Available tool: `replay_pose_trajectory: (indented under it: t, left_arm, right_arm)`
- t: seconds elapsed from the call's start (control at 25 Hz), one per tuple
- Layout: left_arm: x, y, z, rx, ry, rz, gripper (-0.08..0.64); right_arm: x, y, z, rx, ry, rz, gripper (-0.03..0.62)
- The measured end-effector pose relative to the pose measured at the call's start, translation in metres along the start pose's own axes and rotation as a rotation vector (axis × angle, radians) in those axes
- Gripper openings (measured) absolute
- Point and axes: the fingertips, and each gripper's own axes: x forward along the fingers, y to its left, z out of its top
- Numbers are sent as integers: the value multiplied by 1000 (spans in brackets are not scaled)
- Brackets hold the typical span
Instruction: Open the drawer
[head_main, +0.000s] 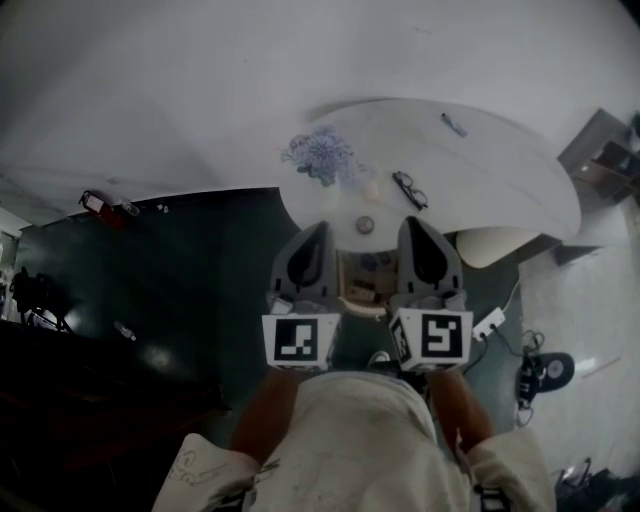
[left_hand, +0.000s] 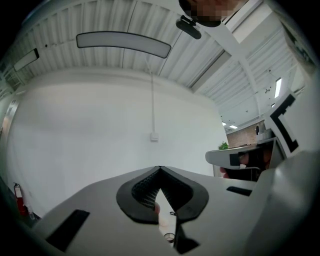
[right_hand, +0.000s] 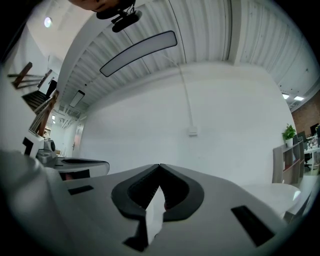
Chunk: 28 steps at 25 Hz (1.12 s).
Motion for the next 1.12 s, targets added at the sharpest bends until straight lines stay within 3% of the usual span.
replay_pose_trajectory:
  t: [0.48,0.72,1.12]
  left_arm:
    - [0,4,10,26,-20,39,2]
    - [-3,11,7,-4,-17,52,2]
    - [-4,13,7,17,-21,45,2]
  right_arm:
    - [5,12,5,-89,-45,27,6]
    - [9,17,2,-95,-39,42,6]
    - [8,13,2,-103,-29,36,6]
